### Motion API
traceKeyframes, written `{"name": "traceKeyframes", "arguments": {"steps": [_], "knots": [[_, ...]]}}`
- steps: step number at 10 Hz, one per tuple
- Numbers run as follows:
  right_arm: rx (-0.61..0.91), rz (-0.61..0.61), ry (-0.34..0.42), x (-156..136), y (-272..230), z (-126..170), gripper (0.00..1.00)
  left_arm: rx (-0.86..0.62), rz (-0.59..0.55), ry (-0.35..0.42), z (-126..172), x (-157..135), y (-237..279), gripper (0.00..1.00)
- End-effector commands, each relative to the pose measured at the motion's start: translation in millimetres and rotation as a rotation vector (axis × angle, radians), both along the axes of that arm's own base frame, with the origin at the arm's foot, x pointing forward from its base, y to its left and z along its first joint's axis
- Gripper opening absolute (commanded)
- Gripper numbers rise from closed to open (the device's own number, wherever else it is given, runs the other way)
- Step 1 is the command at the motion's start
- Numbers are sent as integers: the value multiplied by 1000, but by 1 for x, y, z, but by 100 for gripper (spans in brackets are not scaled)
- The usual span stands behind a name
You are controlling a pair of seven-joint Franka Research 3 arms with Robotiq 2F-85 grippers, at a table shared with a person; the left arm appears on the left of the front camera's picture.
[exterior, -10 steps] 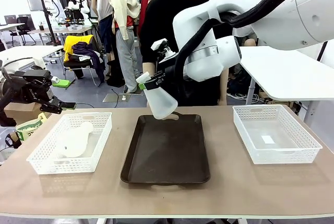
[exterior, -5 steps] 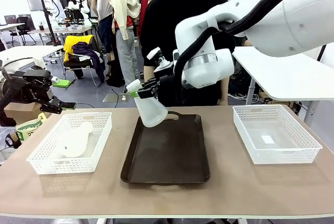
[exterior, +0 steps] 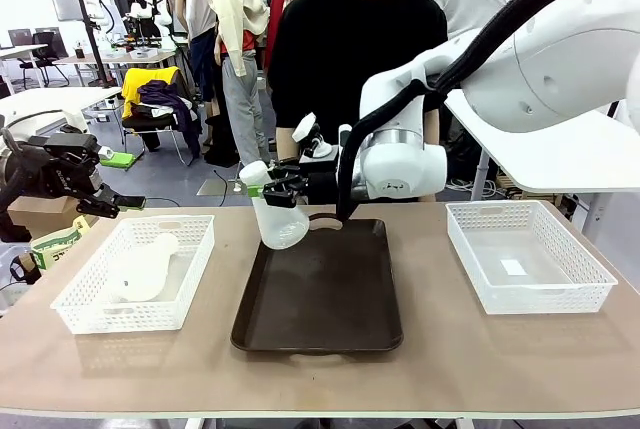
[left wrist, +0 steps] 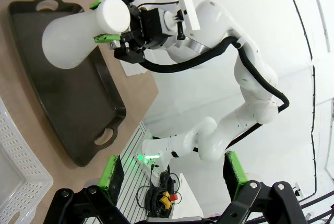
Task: Prepare the laboratory tools.
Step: Place the picked Big flask upright in the Handle tray as instructed by the person.
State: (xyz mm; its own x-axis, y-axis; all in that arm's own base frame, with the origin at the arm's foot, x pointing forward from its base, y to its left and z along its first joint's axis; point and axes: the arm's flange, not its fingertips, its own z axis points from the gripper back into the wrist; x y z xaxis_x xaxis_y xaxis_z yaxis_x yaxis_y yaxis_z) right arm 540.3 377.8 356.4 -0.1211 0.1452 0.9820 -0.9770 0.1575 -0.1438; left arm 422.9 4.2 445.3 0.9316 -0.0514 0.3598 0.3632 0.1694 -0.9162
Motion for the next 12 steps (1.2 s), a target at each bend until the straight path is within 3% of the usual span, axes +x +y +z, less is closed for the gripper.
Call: {"name": "traceKeyframes", "arguments": {"steps": [1,6,12], "knots": [[49,36,-6,-7,6,-19,0,-10,2,-1,2,-1,1,100],[69,102,20,-7,16,-35,0,-10,2,-1,2,-1,1,100],[146,-80,44,2,-44,-51,0,-10,2,-1,2,-1,1,100]]}}
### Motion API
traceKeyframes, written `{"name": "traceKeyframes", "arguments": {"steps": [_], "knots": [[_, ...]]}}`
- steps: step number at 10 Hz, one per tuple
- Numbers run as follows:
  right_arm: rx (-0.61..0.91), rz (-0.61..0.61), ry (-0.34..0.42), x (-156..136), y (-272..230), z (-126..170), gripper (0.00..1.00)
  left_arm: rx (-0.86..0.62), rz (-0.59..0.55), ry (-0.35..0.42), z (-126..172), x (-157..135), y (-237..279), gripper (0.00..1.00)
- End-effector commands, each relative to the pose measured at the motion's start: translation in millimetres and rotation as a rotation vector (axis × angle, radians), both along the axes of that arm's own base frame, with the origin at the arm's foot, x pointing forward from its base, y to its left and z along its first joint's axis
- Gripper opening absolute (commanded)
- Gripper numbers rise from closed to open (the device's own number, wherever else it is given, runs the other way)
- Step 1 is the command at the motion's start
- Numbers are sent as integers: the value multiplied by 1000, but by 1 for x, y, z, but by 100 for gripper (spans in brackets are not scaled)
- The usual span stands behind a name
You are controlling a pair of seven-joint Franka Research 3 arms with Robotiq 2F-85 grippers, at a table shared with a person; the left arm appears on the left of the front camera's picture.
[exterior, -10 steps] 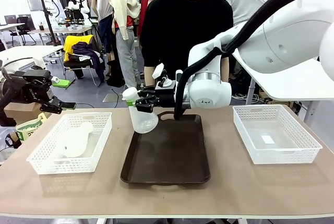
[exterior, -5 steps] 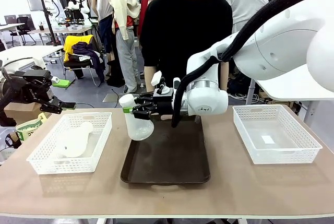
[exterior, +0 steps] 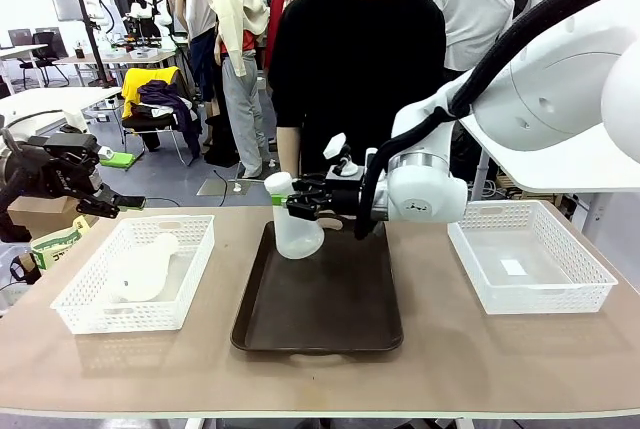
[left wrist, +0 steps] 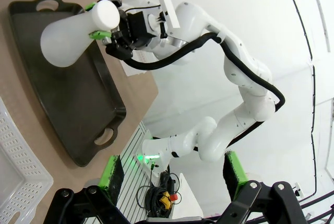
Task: Prepare the laboratory tools.
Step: Place the picked Big flask upright in the Handle tray as instructed by the person.
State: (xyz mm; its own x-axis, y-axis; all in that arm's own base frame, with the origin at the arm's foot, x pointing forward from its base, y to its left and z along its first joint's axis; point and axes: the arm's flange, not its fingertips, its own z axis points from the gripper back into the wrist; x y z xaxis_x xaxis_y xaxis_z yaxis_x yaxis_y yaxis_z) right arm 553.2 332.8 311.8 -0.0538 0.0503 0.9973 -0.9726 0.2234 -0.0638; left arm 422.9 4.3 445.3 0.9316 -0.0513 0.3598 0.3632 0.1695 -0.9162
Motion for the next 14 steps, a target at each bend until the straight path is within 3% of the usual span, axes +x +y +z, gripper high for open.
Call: {"name": "traceKeyframes", "arguments": {"steps": [1,4,5,9,10,14], "knots": [[54,-34,-1,-10,0,-12,0,-10,2,-1,2,-1,1,100],[50,-35,50,-6,0,-25,0,-10,2,-1,2,-1,1,100],[47,-37,60,-7,-1,-25,14,-10,2,-1,2,-1,1,100],[-20,-69,103,-16,-12,-25,90,-10,2,-1,2,-1,1,100],[-56,-73,118,-18,-17,-22,100,-10,2,-1,2,-1,1,100],[-130,-101,155,-27,-47,-10,100,-10,2,-1,2,-1,1,100]]}}
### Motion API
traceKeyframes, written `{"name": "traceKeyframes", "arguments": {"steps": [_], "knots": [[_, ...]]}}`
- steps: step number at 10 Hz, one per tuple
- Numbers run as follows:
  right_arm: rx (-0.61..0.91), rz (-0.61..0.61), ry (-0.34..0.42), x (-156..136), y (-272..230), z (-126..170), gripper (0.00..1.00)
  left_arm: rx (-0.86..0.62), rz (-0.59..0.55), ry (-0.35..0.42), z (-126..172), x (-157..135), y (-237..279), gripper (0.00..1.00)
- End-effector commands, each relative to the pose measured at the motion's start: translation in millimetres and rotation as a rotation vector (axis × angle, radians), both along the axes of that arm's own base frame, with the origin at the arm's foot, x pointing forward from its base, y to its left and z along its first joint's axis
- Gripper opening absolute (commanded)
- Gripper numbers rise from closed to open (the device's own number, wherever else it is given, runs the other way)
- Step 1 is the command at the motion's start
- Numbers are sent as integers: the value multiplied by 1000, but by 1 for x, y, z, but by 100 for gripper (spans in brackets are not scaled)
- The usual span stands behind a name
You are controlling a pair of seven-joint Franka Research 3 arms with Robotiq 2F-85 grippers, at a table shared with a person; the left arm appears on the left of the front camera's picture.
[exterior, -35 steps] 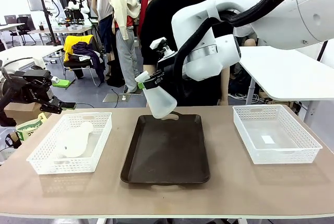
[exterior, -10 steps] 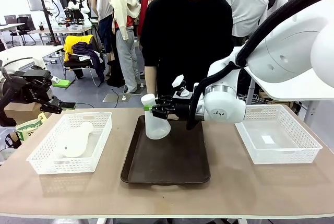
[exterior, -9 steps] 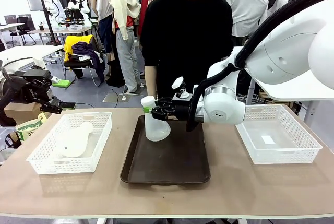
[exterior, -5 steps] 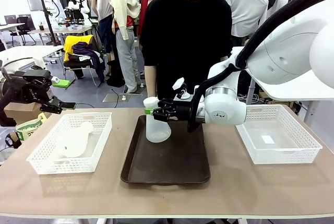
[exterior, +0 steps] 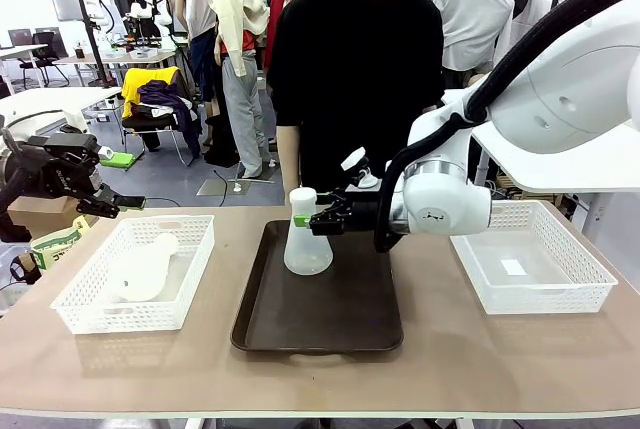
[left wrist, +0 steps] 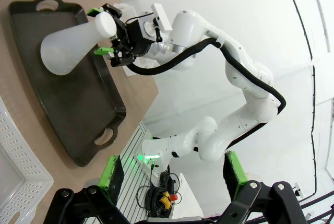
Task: Prepare the laboratory tools.
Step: Place the picked Big flask upright in the Handle tray as instructed by the person.
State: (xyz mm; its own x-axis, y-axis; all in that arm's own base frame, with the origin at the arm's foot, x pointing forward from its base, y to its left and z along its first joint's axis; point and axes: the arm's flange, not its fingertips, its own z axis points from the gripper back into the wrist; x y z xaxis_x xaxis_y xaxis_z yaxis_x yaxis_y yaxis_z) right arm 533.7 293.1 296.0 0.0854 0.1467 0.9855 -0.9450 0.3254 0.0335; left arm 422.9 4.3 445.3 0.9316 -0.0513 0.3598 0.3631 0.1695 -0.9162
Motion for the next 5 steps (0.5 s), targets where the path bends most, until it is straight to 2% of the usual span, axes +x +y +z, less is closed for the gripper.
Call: {"name": "traceKeyframes", "arguments": {"steps": [1,3,4,5], "knots": [[-37,-1,25,-11,-15,8,100,-10,2,-1,2,-1,1,100],[-18,12,40,-14,-19,14,100,-10,2,-1,2,-1,1,100],[-20,-8,7,-7,-14,6,100,-10,2,-1,2,-1,1,100],[-20,-8,7,-7,-14,6,100,-10,2,-1,2,-1,1,100]]}}
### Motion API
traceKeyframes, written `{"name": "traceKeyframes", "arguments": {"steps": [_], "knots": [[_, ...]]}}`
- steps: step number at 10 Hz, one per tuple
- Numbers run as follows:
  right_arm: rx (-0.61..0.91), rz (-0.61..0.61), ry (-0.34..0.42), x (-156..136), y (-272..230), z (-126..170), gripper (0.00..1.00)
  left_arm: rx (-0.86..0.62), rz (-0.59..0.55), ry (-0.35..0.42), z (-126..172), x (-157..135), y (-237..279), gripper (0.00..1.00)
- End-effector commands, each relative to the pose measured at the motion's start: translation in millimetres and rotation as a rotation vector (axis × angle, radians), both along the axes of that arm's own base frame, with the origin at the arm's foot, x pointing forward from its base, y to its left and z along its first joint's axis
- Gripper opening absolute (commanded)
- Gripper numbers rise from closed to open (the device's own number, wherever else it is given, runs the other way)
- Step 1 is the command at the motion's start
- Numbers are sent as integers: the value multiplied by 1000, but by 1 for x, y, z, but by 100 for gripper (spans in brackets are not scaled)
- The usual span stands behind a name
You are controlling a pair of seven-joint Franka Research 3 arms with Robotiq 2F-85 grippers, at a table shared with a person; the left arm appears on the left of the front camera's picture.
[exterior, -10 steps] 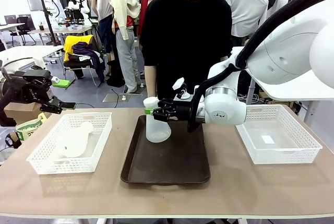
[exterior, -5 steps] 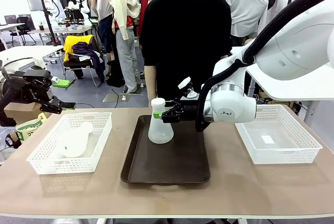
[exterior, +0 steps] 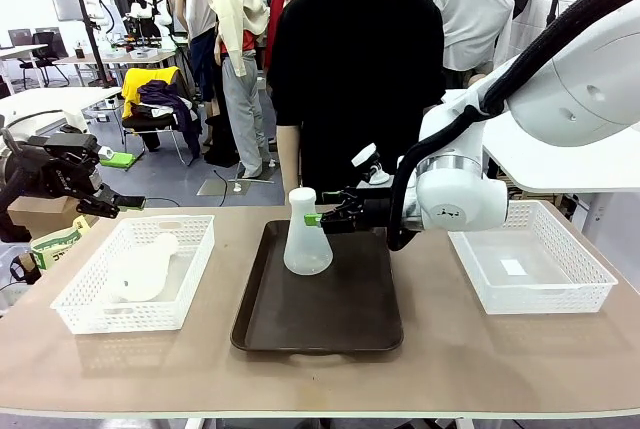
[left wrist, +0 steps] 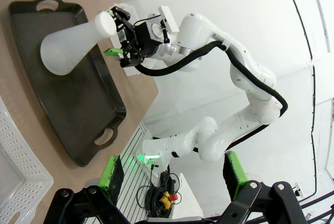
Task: Prepare the laboratory tools.
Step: Place the picked Big flask upright in the Handle tray as instructed by the person, then pick up the Big flask that the person points to.
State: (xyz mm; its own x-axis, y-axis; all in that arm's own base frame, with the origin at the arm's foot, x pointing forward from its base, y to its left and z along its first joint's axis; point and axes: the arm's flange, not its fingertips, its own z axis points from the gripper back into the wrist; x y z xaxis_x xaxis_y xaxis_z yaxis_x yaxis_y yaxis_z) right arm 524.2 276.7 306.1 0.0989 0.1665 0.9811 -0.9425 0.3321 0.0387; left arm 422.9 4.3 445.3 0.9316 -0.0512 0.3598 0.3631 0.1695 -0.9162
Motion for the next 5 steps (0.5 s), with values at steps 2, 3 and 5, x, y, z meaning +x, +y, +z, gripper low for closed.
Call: {"name": "traceKeyframes", "arguments": {"steps": [2,3,5], "knots": [[0,-2,-6,3,3,-4,100,-10,2,-1,2,-1,1,100],[0,-2,-6,3,3,-4,100,-10,2,-1,2,-1,1,100],[0,-2,-6,3,3,-4,100,-10,2,-1,2,-1,1,100]]}}
